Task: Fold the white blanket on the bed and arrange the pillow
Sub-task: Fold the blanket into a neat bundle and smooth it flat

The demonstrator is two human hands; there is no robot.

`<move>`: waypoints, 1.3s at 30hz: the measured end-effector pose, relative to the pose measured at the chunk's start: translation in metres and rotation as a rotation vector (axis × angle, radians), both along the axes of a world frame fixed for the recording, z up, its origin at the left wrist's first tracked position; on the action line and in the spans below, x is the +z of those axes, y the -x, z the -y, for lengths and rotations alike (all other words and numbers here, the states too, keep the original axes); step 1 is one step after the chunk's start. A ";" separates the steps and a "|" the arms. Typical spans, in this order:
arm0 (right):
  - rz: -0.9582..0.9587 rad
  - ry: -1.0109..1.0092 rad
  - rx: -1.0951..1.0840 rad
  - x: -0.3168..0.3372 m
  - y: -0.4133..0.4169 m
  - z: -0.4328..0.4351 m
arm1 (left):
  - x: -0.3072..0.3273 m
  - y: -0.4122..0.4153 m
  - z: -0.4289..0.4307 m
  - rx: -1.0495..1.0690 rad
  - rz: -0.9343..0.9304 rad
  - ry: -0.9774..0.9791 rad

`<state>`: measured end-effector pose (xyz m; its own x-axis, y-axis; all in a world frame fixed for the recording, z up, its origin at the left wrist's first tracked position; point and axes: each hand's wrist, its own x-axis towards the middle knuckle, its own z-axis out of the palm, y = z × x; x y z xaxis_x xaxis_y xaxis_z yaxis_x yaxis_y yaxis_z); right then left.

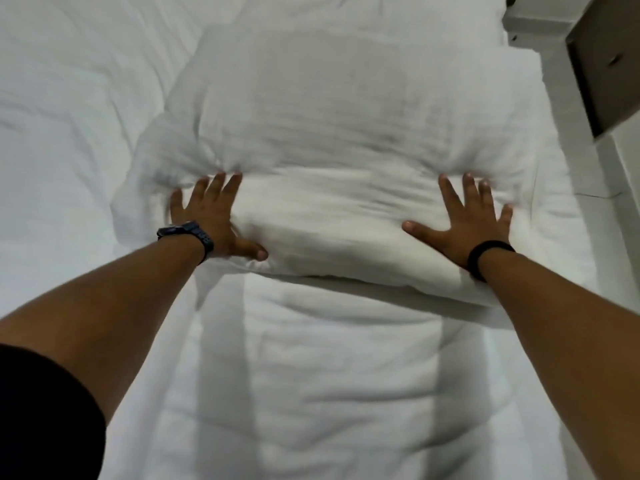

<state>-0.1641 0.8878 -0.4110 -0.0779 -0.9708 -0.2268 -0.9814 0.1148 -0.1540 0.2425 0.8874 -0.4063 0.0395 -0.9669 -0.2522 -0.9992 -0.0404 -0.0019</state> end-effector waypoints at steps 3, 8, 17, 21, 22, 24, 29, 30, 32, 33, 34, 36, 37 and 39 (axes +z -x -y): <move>-0.017 0.022 -0.001 0.006 -0.003 -0.012 | 0.002 -0.007 -0.012 -0.045 -0.007 0.037; 0.014 0.277 0.229 0.016 -0.002 -0.061 | 0.005 -0.034 -0.039 -0.250 0.069 0.139; -0.150 0.217 0.221 0.003 -0.001 -0.092 | 0.027 -0.031 -0.035 -0.287 0.210 0.216; -0.140 0.150 0.167 0.014 -0.006 -0.090 | 0.035 -0.033 -0.042 -0.325 0.149 0.270; -0.135 0.148 0.158 0.018 -0.009 -0.093 | 0.038 -0.035 -0.044 -0.335 0.132 0.284; -0.131 0.155 0.148 0.023 -0.014 -0.101 | 0.043 -0.037 -0.051 -0.365 0.108 0.309; -0.131 0.149 0.135 0.038 -0.034 -0.130 | 0.053 -0.056 -0.077 -0.377 0.106 0.323; -0.140 0.130 0.136 0.041 -0.038 -0.137 | 0.055 -0.060 -0.084 -0.373 0.106 0.322; -0.153 0.098 0.134 0.044 -0.045 -0.155 | 0.060 -0.067 -0.099 -0.373 0.106 0.314; -0.159 0.086 0.135 0.045 -0.048 -0.165 | 0.063 -0.071 -0.109 -0.373 0.103 0.312; -0.165 0.071 0.134 0.046 -0.050 -0.174 | 0.064 -0.073 -0.118 -0.373 0.102 0.307; -0.178 0.047 0.136 0.047 -0.054 -0.198 | 0.067 -0.077 -0.141 -0.374 0.109 0.290; -0.182 0.033 0.133 0.049 -0.055 -0.211 | 0.068 -0.078 -0.154 -0.375 0.118 0.278; -0.178 0.011 0.135 0.054 -0.056 -0.238 | 0.072 -0.081 -0.182 -0.372 0.145 0.255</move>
